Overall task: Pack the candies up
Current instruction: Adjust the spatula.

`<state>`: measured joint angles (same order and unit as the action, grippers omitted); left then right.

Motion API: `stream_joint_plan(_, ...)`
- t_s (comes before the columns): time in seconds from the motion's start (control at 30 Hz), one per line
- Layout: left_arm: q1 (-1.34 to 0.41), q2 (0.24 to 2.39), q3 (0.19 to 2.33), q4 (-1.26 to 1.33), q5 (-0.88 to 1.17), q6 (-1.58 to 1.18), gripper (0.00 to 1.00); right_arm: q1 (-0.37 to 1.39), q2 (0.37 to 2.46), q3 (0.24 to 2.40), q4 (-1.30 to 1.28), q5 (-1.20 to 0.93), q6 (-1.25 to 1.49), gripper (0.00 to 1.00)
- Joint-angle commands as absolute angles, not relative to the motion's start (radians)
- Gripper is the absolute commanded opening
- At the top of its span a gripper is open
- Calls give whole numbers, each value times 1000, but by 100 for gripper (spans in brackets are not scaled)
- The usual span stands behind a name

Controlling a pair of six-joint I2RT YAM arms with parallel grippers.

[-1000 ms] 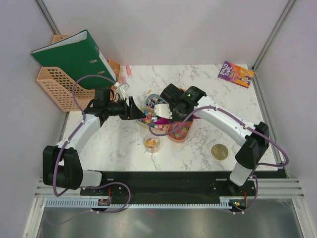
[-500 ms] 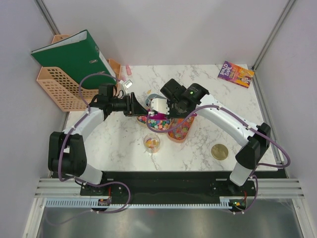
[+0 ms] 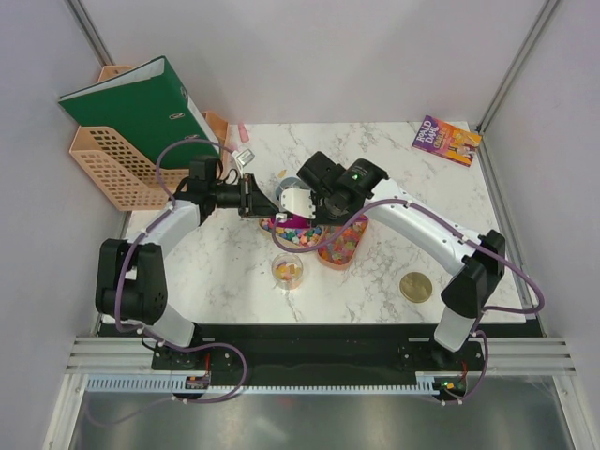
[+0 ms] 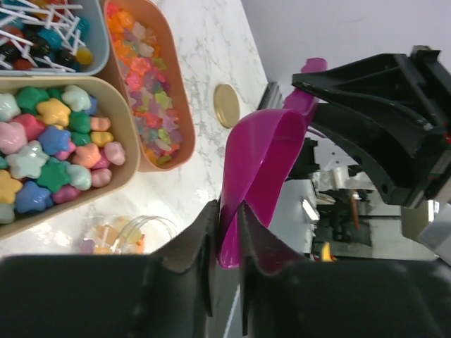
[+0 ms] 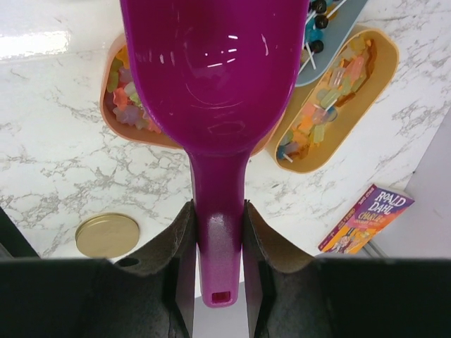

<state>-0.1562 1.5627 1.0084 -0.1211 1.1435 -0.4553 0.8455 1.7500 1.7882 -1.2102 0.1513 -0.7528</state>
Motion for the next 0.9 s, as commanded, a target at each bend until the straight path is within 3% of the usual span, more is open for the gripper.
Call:
stream_joint_plan(0.0,-152,1581,1040,-43,1252,-506,7,854,1752,1822,-1177,124,-741,0)
stream_joint_plan(0.03,-152,1585,1039,-40,1268,-503,2,853,1750,1818,-1175,126,-744,0)
stream_joint_plan(0.2,-150,1606,1042,-40,1439,-476,2,807,1663,1755,-1135,17,-767,9)
stream_joint_plan(0.23,-150,1621,1043,-44,1465,-457,2,787,1632,1737,-1117,-42,-772,17)
stream_joint_plan(0.27,-149,1632,1051,-57,1489,-450,2,767,1556,1680,-1095,-143,-788,37)
stream_joint_plan(0.33,-149,1658,1060,-74,1548,-427,2,713,1411,1558,-1020,-259,-830,53)
stream_joint_plan(0.37,-149,1666,1065,-78,1580,-420,2,695,1355,1508,-987,-367,-853,70)
stream_joint_plan(0.47,-149,1706,1074,-80,1644,-416,2,641,1164,1337,-800,-446,-784,96)
stream_joint_plan(0.53,-149,1721,1077,-80,1667,-416,2,632,1109,1295,-767,-486,-778,98)
stream_joint_plan(0.63,-149,1744,1086,-77,1684,-420,2,618,1115,1311,-801,-541,-767,93)
stream_joint_plan(0.87,-149,1740,1104,-74,1687,-428,2,562,1230,1371,-816,-661,-744,86)
